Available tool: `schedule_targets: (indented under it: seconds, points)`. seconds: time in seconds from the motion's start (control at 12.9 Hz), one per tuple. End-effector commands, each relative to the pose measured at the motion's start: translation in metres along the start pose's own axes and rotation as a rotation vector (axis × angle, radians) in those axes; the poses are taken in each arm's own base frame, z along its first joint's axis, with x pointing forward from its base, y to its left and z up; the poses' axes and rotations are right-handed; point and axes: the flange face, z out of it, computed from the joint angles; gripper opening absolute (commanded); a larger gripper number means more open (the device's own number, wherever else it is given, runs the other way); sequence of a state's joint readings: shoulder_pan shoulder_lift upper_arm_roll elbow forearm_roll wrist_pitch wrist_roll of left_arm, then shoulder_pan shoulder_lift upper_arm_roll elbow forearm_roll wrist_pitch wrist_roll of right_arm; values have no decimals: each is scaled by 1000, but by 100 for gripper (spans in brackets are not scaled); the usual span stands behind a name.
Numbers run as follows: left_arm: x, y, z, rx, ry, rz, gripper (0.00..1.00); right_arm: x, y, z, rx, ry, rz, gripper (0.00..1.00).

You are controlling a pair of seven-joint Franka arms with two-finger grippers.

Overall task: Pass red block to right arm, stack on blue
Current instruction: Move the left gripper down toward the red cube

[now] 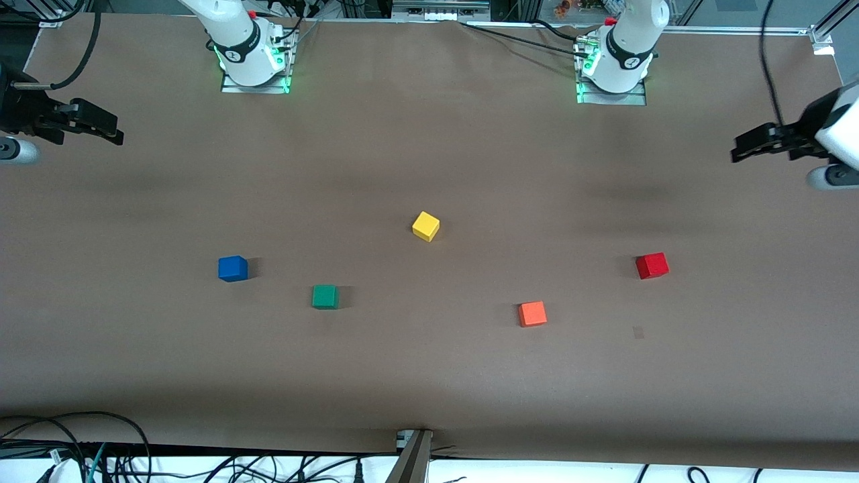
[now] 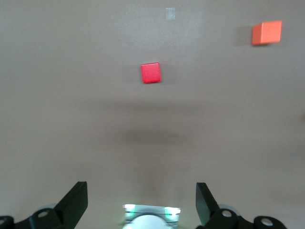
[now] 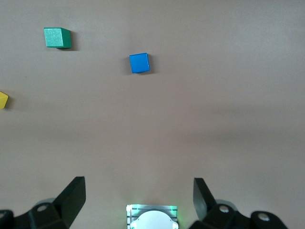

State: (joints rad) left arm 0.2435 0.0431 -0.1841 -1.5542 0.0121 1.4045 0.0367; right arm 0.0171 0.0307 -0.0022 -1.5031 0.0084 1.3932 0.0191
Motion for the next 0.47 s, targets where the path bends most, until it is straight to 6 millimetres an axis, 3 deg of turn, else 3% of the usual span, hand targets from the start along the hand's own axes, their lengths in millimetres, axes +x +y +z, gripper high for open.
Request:
schedule_targets:
  seconds: [0.0, 0.39]
  points:
    - [-2, -55, 3, -3, -12, 127, 100, 2, 0, -5, 15, 7, -13, 100]
    - [24, -146, 56, -93, -5, 348, 100, 2, 0, -5, 15, 10, -13, 100]
